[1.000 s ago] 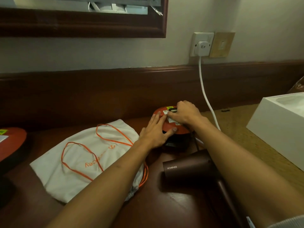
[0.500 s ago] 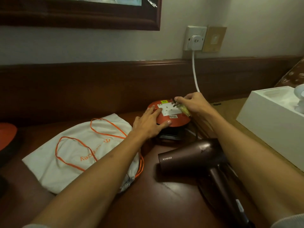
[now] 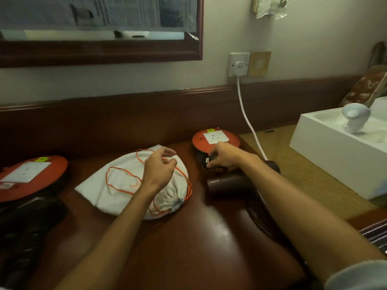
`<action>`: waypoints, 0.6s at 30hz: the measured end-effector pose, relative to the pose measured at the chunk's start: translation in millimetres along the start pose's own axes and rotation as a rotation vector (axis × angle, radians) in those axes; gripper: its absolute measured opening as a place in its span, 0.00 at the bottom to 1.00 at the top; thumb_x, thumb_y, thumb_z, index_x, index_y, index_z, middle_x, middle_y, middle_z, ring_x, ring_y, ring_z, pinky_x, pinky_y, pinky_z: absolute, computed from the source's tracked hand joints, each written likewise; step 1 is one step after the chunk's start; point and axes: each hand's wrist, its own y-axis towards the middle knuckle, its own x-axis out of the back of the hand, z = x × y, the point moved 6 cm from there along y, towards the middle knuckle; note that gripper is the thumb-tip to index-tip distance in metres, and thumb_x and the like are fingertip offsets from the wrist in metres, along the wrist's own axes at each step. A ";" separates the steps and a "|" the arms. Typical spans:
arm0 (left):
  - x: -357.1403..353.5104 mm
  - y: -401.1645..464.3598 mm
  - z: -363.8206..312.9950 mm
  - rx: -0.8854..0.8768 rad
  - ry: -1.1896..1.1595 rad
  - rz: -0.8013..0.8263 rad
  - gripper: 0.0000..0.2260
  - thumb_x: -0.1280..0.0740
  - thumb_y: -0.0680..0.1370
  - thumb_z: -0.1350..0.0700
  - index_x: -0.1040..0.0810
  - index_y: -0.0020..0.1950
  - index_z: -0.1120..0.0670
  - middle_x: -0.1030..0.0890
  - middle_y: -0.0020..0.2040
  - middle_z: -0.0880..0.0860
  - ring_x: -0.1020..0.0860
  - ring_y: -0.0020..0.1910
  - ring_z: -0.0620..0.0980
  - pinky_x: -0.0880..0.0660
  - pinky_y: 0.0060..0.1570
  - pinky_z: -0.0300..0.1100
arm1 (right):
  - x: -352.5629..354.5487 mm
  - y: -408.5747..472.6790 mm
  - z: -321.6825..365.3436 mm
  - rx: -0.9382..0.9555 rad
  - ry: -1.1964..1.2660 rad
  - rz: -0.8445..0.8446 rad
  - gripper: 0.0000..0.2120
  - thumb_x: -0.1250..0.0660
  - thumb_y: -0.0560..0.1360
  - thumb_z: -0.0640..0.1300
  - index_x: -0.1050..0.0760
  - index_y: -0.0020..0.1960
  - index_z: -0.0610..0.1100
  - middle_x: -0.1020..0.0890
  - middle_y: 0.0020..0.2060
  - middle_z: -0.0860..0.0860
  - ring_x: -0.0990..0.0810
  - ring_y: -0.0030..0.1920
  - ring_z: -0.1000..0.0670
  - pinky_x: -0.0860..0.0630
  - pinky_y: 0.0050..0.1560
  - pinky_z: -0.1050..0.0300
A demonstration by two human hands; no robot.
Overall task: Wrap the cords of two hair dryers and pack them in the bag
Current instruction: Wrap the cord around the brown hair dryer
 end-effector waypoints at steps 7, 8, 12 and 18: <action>-63.4 -49.2 -35.6 -0.078 0.003 0.410 0.15 0.27 0.78 0.54 0.20 0.64 0.49 0.16 0.59 0.49 0.19 0.57 0.47 0.20 0.59 0.46 | 0.9 -54.7 -1.3 0.003 -0.070 -0.160 0.19 0.28 0.76 0.50 0.22 0.65 0.48 0.18 0.60 0.47 0.21 0.62 0.43 0.24 0.64 0.42; -72.9 -54.4 -39.0 -0.105 0.033 0.451 0.17 0.26 0.77 0.53 0.20 0.66 0.50 0.17 0.60 0.50 0.19 0.59 0.47 0.21 0.60 0.45 | 2.5 -66.0 -5.6 -0.014 -0.042 -0.186 0.19 0.28 0.76 0.50 0.22 0.66 0.49 0.19 0.62 0.48 0.22 0.63 0.44 0.25 0.65 0.43; -85.3 -69.3 -45.8 -0.220 0.158 0.344 0.17 0.25 0.75 0.53 0.18 0.63 0.53 0.15 0.58 0.52 0.18 0.57 0.50 0.22 0.59 0.46 | 0.4 -127.1 -28.5 -0.187 -0.053 -0.474 0.22 0.30 0.77 0.46 0.26 0.70 0.44 0.28 0.66 0.46 0.33 0.69 0.44 0.32 0.71 0.45; -83.0 -85.8 -40.3 -0.207 0.139 0.202 0.15 0.27 0.77 0.55 0.20 0.63 0.51 0.17 0.59 0.53 0.21 0.57 0.50 0.23 0.59 0.44 | -53.2 -200.8 -77.9 -0.354 0.156 -0.554 0.20 0.28 0.75 0.46 0.27 0.65 0.43 0.25 0.61 0.44 0.25 0.61 0.44 0.26 0.58 0.50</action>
